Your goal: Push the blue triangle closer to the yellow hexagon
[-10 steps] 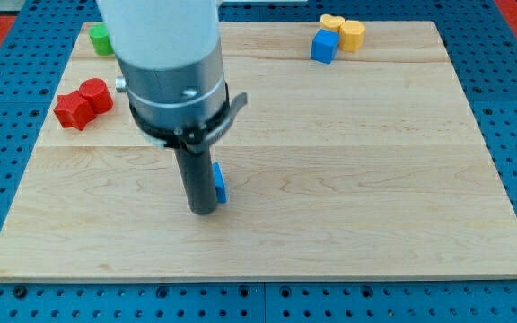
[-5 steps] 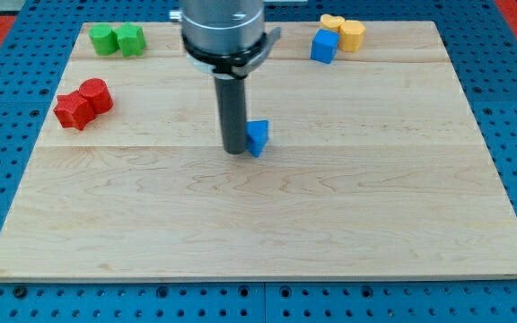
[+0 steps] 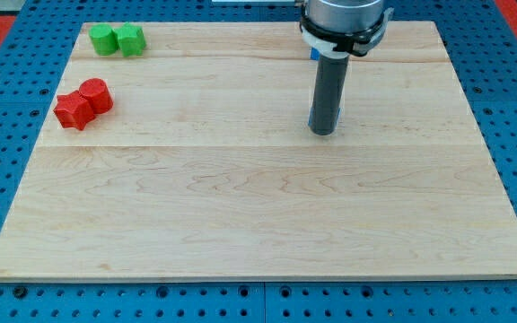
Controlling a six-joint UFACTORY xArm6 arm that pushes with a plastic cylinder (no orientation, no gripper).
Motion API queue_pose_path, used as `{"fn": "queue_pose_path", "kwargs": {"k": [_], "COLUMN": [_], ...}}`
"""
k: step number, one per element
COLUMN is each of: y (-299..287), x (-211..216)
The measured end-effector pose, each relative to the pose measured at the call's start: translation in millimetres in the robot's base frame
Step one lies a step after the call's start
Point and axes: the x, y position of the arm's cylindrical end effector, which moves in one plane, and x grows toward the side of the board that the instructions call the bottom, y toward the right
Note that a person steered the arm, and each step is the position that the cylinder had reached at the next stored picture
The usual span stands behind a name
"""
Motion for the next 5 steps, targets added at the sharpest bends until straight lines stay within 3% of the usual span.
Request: {"fn": "queue_pose_path", "kwargs": {"k": [5], "y": [1.9], "x": [-93.9]}}
